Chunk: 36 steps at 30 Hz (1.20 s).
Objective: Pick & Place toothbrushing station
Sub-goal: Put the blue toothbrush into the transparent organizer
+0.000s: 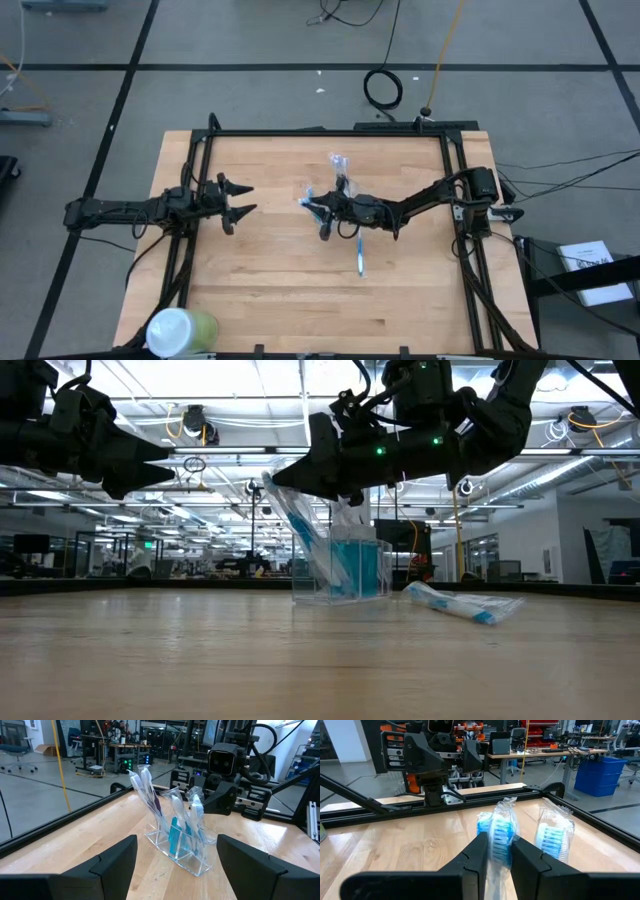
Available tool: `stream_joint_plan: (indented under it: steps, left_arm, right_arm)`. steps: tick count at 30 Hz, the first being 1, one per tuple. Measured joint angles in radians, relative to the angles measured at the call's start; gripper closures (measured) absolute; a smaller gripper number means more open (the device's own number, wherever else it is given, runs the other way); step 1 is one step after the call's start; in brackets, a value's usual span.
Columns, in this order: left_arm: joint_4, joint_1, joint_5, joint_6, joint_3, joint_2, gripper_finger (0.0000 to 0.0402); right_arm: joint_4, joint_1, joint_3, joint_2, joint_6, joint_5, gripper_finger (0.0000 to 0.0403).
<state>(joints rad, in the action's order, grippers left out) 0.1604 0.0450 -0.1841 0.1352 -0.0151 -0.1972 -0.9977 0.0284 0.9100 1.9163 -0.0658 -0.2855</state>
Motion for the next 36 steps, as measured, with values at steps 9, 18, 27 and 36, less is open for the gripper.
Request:
stream_joint_plan:
  steps: [9, 18, 27, 36]
  left_arm:
    - [0.000, 0.000, 0.000, 0.000, 0.000, 0.000, 0.0119]
    - [0.000, 0.000, 0.000, 0.000, 0.000, 0.000, 0.0119]
    - [0.000, 0.000, 0.000, 0.000, 0.000, 0.000, 0.0119]
    - [0.000, 0.000, 0.000, 0.000, 0.000, 0.000, 0.0119]
  right_arm:
    - [-0.009, 0.000, 0.000, 0.000, 0.000, 0.000, 0.0340]
    - [-0.026, 0.000, -0.001, 0.001, 0.003, 0.000, 0.0301]
    - [0.015, 0.001, -0.003, -0.032, 0.034, 0.001, 0.0249]
    - [0.183, 0.023, -0.003, -0.160, 0.063, -0.003, 0.0237]
